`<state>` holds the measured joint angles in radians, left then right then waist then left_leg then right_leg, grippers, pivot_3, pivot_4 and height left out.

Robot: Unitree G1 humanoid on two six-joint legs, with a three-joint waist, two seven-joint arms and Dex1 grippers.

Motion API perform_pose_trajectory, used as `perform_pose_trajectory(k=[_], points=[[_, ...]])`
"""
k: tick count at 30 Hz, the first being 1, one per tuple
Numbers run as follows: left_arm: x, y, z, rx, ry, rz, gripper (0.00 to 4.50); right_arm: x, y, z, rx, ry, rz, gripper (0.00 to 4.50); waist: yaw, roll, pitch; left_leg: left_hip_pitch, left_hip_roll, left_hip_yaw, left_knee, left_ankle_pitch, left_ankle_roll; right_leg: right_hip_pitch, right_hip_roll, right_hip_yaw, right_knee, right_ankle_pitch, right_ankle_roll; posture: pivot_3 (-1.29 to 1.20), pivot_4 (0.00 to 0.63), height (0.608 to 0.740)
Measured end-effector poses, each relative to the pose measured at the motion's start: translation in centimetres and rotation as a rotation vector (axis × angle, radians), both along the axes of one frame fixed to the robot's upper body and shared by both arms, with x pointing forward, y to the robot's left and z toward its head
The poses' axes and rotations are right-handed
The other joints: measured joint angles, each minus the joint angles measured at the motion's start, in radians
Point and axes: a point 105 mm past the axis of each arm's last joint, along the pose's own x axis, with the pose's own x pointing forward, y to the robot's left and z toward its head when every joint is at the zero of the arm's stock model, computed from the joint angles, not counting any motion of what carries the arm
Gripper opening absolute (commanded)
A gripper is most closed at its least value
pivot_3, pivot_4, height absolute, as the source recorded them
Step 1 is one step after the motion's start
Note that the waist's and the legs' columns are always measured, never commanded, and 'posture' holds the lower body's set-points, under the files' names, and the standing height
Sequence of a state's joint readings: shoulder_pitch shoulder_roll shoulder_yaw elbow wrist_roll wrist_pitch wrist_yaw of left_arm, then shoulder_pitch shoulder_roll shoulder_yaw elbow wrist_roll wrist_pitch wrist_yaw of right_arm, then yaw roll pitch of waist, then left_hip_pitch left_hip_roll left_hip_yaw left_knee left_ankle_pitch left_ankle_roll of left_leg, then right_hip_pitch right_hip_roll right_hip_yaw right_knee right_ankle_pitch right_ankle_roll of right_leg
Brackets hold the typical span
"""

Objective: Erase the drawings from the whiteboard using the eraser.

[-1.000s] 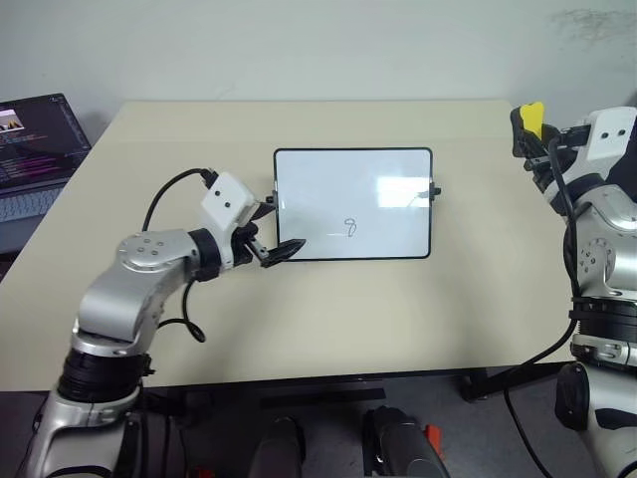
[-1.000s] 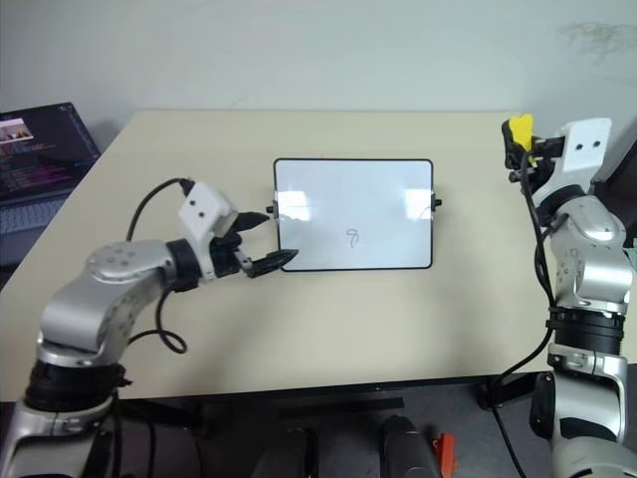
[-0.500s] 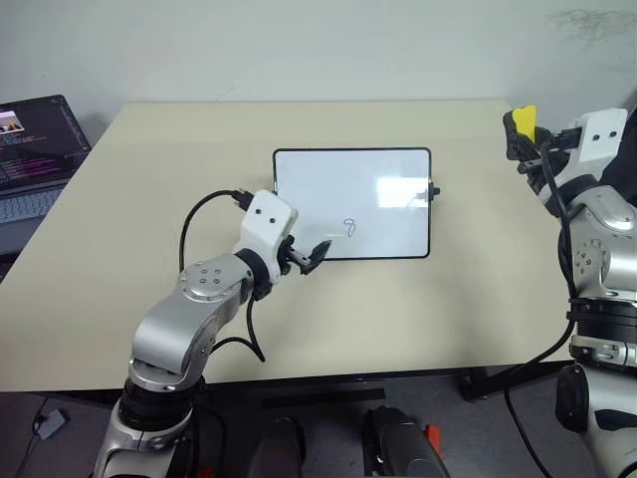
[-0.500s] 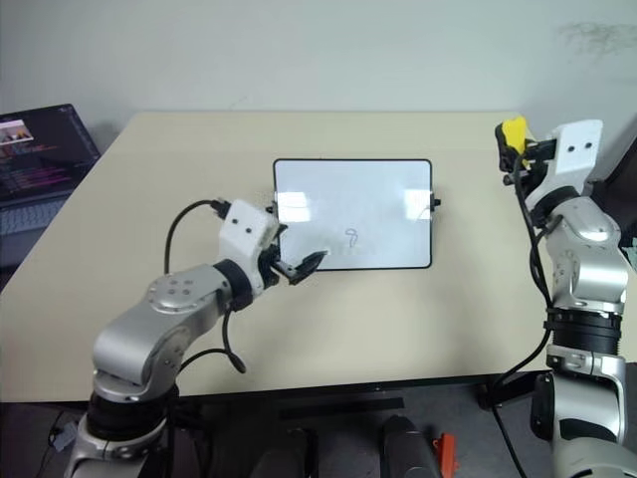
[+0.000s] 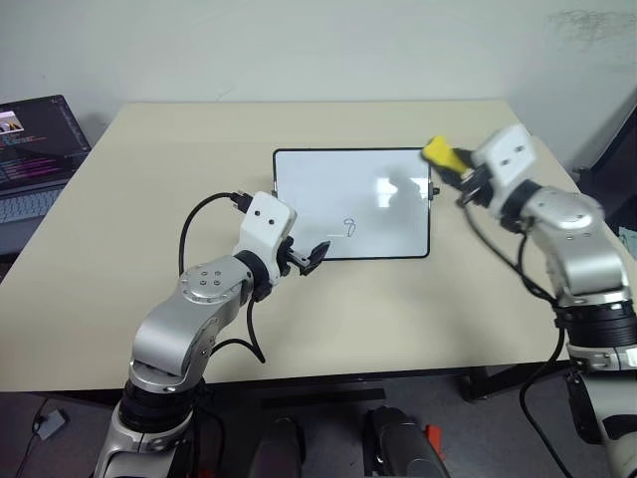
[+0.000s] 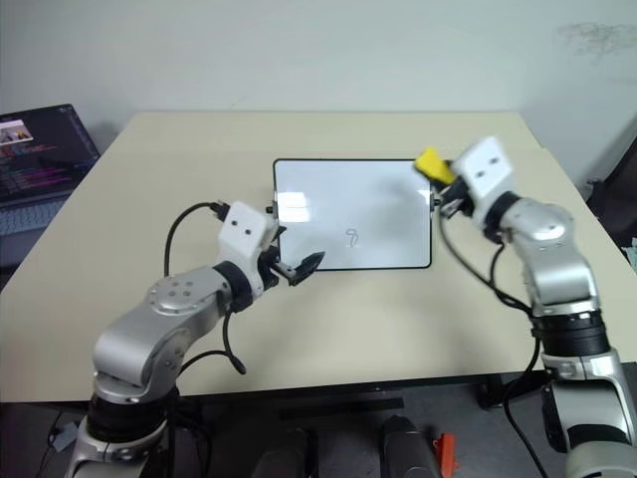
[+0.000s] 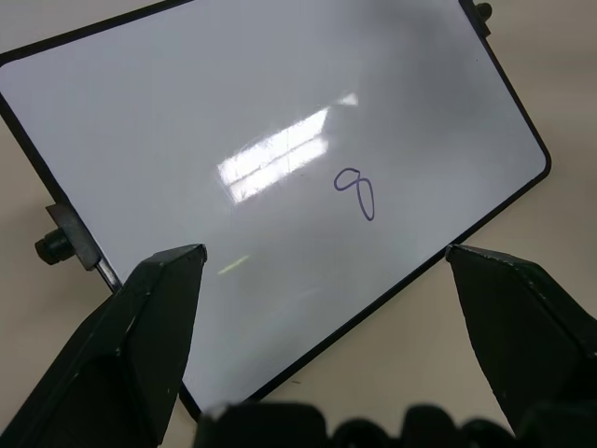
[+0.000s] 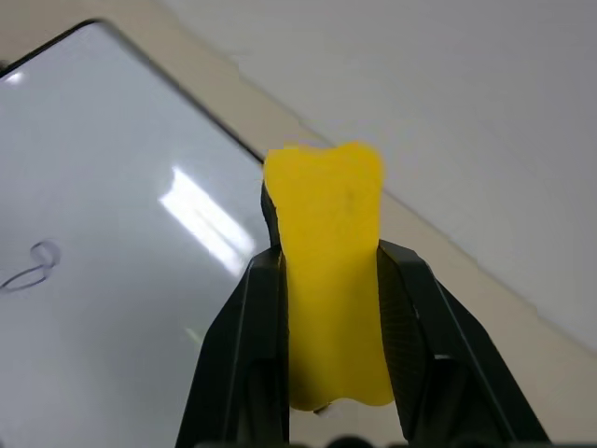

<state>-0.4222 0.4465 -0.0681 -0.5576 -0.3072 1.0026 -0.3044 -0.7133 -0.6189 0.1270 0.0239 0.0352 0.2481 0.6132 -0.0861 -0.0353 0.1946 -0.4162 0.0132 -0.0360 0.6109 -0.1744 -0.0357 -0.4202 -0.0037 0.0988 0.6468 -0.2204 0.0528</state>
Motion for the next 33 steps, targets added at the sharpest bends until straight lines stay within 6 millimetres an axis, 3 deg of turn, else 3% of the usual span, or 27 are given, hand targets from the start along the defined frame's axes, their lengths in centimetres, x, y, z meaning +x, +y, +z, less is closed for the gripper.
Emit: perform_pose_trajectory(k=[6, 11, 14, 18, 24, 33], points=[[0.0, 0.3, 0.0, -0.004, 0.004, 0.004, 4.5, 0.1, 4.7, -0.6, -0.223, -0.113, 0.124, 0.97, 0.002, 0.0, 0.0, 0.0, 0.0, 0.0, 0.0, 0.0, 0.0, 0.0, 0.0, 0.0, 0.0, 0.0, 0.001, 0.0, 0.15, 0.74], [0.0, 0.2, -0.1, -0.008, 0.006, 0.002, 4.5, 0.5, 8.3, -3.4, -0.383, -0.158, 0.219, 0.97, 0.003, 0.0, 0.0, 0.0, 0.0, -0.001, 0.0, 0.0, 0.0, 0.0, 0.0, -0.001, 0.0, 0.0, 0.001, 0.0, 0.15, 0.74], [0.0, 0.2, -0.1, -0.008, 0.006, 0.003, 4.5, 1.1, 8.8, -4.7, -0.411, -0.152, 0.22, 0.97, 0.005, 0.0, 0.0, -0.001, 0.0, -0.001, 0.0, 0.0, 0.0, 0.0, -0.001, -0.001, 0.0, 0.001, 0.002, 0.0, 0.15, 0.74], [0.0, 0.1, -0.1, -0.018, 0.006, 0.001, 4.5, 2.5, 9.7, -4.6, -0.467, -0.201, 0.194, 0.97, 0.003, 0.0, 0.0, 0.0, 0.0, -0.002, 0.0, 0.0, 0.0, 0.0, 0.0, -0.001, 0.0, 0.002, 0.002, 0.0, 0.15, 0.74], [0.0, 0.1, -0.1, -0.019, 0.005, 0.004, 4.5, 4.2, 8.9, -5.4, -0.548, -0.213, 0.135, 0.97, 0.003, 0.0, 0.0, -0.001, 0.0, -0.002, 0.0, 0.0, 0.0, 0.0, 0.0, -0.002, 0.0, 0.002, 0.003, 0.0, 0.15, 0.74], [0.0, 0.1, 0.0, -0.019, 0.006, 0.004, 4.5, 4.7, 8.9, -6.8, -0.548, -0.229, 0.146, 0.97, 0.001, 0.0, 0.0, 0.001, 0.0, -0.002, 0.0, 0.0, 0.0, 0.001, 0.0, -0.002, 0.001, 0.002, 0.002, 0.0, 0.15, 0.74]])
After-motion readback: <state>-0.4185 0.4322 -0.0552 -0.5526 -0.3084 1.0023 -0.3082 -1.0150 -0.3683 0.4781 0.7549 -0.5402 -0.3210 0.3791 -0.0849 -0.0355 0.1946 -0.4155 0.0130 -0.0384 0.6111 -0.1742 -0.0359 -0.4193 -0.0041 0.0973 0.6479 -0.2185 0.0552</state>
